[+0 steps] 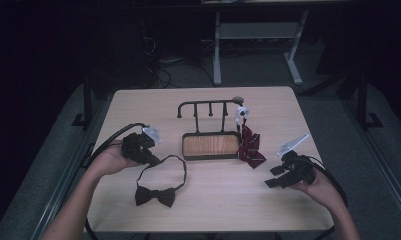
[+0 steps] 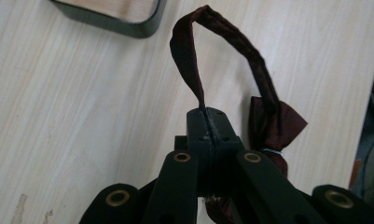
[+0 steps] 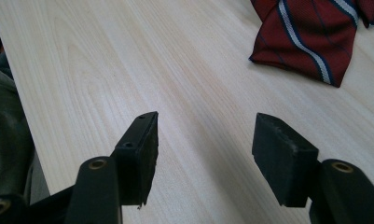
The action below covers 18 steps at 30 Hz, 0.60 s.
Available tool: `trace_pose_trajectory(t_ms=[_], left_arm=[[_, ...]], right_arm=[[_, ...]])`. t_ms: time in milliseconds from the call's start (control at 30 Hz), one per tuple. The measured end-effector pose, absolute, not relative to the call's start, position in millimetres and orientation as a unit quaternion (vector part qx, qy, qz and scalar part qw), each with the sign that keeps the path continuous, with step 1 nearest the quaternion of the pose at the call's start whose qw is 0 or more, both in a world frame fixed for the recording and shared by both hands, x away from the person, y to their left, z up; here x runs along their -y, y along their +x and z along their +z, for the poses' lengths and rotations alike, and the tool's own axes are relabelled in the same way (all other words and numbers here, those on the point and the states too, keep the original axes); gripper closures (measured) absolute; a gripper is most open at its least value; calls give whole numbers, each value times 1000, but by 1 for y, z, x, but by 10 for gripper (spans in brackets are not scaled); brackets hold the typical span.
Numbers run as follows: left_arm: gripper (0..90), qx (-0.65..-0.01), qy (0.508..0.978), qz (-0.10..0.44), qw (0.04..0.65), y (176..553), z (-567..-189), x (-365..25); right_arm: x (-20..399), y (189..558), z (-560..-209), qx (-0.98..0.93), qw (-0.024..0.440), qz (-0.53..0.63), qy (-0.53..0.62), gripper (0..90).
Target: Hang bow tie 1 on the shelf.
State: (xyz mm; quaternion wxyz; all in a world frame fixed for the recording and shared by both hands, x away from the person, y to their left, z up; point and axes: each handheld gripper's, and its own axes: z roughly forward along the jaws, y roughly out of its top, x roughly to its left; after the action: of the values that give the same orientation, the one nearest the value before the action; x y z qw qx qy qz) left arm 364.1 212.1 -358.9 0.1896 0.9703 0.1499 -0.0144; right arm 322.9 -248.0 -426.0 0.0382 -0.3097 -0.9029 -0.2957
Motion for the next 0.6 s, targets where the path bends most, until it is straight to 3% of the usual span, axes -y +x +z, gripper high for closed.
trace_pose_trajectory(t_ms=[600], left_arm=[[899,-122,971,-14,206,358,-331,-209]], right_arm=[[247,326,-424,904,36,-295,-308,406]])
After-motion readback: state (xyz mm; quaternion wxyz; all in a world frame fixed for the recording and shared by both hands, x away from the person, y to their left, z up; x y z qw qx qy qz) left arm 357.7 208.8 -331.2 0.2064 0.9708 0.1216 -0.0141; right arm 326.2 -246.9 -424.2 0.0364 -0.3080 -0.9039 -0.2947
